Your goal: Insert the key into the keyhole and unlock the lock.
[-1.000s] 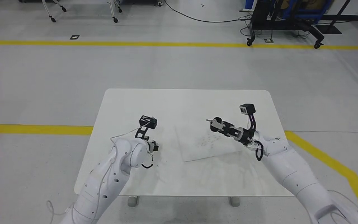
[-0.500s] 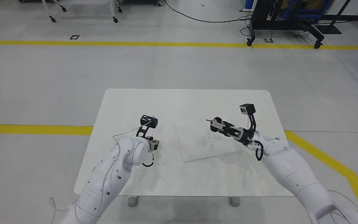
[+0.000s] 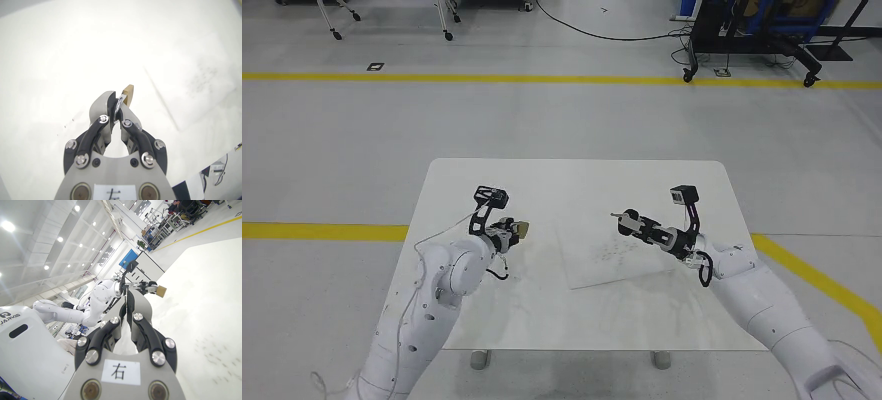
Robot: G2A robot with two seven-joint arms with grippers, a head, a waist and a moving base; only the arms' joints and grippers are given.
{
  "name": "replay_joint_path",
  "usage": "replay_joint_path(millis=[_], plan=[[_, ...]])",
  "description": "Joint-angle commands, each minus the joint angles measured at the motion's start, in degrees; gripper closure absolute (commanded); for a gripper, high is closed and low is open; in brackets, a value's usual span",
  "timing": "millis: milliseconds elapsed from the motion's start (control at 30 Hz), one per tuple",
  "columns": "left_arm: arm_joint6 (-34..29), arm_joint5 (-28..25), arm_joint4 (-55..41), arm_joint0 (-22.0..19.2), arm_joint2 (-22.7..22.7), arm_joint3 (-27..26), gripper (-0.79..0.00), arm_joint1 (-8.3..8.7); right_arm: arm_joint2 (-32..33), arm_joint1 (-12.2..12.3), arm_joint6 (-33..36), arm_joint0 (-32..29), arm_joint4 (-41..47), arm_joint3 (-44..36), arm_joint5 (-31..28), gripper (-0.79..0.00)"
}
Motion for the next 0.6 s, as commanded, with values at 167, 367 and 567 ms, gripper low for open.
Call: replay_joint_path(millis=[167,367,567], plan=[[7.5,-20.7,-33.9,-1.7,-3.4,10.2,0.000,-0.88,0.0,0.0,0.0,0.0,0.0,0.0,0.0,0.000],[-0.7,-28.6,-53.5,-8.2,0.3,21.7,0.000,-2.26,0.0,0.0,0.0,0.0,0.0,0.0,0.0,0.000],[-4.6,-35.7,-63.0,-12.4,2.9,30.1,0.000,-3.37,-0.5,-1.0,-6.6,0.4,-3.4,-0.5,5.1,0.000]])
